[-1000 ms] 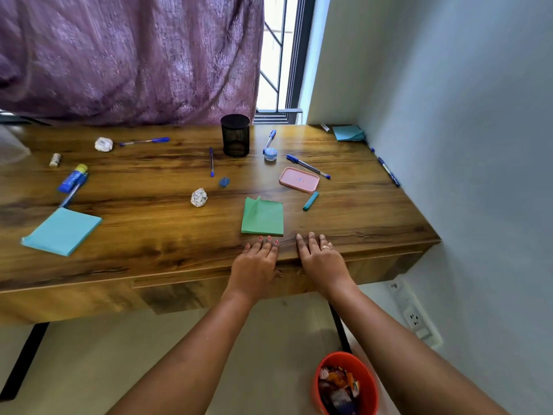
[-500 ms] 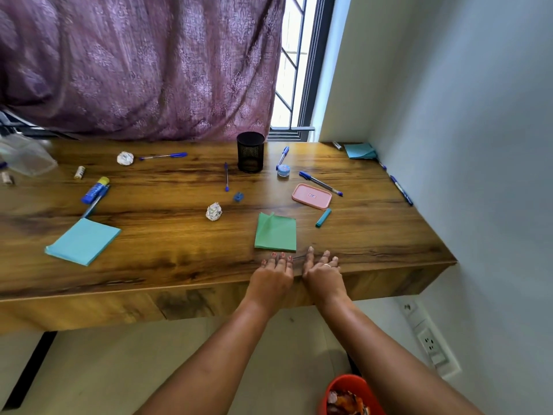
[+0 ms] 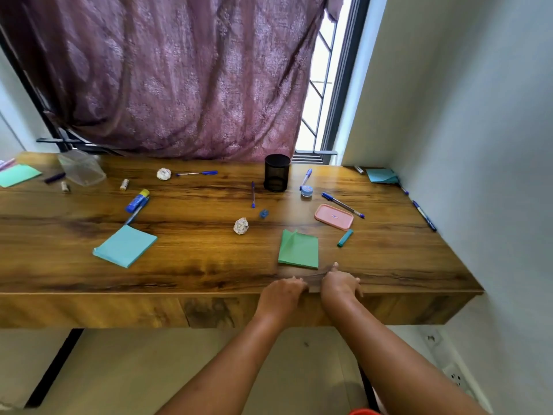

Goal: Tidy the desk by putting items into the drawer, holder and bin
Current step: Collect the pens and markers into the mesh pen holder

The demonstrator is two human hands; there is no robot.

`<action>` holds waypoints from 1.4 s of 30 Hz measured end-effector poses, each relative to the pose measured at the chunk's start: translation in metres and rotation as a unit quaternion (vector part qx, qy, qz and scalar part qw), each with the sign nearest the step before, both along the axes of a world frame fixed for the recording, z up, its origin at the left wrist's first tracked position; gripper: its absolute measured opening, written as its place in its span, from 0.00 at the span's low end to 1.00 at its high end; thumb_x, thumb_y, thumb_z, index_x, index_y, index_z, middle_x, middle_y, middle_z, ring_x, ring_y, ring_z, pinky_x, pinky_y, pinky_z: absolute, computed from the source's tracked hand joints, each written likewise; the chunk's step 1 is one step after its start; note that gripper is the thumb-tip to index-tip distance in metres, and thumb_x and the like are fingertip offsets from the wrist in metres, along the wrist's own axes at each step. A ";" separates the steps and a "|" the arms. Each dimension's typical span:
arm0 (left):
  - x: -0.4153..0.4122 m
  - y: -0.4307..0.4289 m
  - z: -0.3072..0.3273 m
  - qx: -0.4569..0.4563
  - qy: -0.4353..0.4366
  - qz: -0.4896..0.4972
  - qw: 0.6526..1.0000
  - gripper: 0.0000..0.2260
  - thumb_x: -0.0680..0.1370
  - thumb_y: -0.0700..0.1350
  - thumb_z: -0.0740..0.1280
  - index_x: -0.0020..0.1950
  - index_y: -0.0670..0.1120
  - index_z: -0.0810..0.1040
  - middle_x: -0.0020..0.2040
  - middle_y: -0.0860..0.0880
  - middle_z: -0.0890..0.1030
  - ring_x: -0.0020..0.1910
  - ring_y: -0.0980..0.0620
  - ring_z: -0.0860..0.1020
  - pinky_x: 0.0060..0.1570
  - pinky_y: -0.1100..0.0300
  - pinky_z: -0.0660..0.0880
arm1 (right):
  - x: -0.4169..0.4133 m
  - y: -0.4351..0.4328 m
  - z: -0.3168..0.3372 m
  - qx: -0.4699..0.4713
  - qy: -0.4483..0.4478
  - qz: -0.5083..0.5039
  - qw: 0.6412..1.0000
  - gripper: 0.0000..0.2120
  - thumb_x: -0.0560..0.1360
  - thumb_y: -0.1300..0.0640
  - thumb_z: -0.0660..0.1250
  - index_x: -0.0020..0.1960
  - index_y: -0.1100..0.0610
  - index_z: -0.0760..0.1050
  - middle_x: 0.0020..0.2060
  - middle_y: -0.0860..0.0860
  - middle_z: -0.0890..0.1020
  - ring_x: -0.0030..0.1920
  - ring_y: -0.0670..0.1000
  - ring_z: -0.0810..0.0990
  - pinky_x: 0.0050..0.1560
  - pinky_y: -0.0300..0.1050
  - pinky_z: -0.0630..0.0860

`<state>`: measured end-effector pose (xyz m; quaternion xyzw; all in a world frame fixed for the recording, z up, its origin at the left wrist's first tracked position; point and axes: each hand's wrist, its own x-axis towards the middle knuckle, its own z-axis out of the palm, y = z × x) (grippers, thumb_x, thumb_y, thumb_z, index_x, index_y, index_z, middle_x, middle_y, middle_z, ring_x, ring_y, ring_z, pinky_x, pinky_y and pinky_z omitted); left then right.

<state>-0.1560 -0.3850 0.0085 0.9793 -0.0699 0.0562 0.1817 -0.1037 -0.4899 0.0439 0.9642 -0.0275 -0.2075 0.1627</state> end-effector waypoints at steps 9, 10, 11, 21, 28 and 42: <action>0.033 0.062 0.036 -0.350 -0.002 0.211 0.913 0.10 0.76 0.39 0.65 0.55 0.48 0.80 0.51 0.49 0.84 0.48 0.54 0.81 0.47 0.62 0.78 | 0.047 0.054 0.074 0.143 -0.079 0.104 0.981 0.13 0.78 0.56 0.61 0.63 0.55 0.72 0.59 0.54 0.76 0.59 0.56 0.76 0.46 0.46 0.71; 0.040 0.067 0.042 -0.377 -0.009 0.232 0.897 0.10 0.76 0.38 0.66 0.54 0.48 0.80 0.50 0.49 0.84 0.48 0.54 0.81 0.49 0.59 0.79 | 0.056 0.061 0.082 0.175 -0.087 0.110 0.975 0.14 0.78 0.56 0.61 0.62 0.56 0.72 0.58 0.55 0.76 0.58 0.57 0.76 0.46 0.47 0.70; 0.048 0.072 0.046 -0.404 -0.014 0.251 0.879 0.09 0.76 0.37 0.66 0.52 0.49 0.80 0.49 0.49 0.84 0.47 0.53 0.81 0.48 0.57 0.79 | 0.065 0.066 0.088 0.202 -0.093 0.111 0.969 0.14 0.78 0.54 0.62 0.62 0.56 0.72 0.58 0.56 0.76 0.57 0.58 0.76 0.46 0.47 0.70; 0.160 0.114 0.066 -0.542 0.003 0.328 0.774 0.07 0.76 0.37 0.66 0.51 0.46 0.80 0.42 0.49 0.82 0.35 0.56 0.78 0.31 0.66 0.72 | 0.200 0.113 0.095 0.385 -0.171 0.098 0.902 0.19 0.74 0.58 0.63 0.65 0.56 0.68 0.60 0.58 0.74 0.60 0.61 0.73 0.51 0.50 0.71; 0.233 0.125 0.061 -0.553 0.039 0.364 0.749 0.06 0.76 0.37 0.66 0.50 0.45 0.79 0.40 0.49 0.81 0.34 0.55 0.76 0.30 0.64 0.72 | 0.289 0.144 0.072 0.411 -0.170 0.097 0.891 0.35 0.73 0.45 0.67 0.74 0.47 0.55 0.73 0.53 0.61 0.69 0.62 0.65 0.58 0.56 0.72; 0.287 0.134 0.042 -0.573 0.112 0.271 0.765 0.42 0.70 0.48 0.75 0.77 0.51 0.54 0.70 0.50 0.69 0.64 0.49 0.71 0.62 0.50 0.73 | 0.335 0.127 0.046 0.769 0.003 -0.279 0.575 0.20 0.77 0.41 0.58 0.59 0.54 0.73 0.51 0.57 0.79 0.47 0.56 0.81 0.39 0.51 0.81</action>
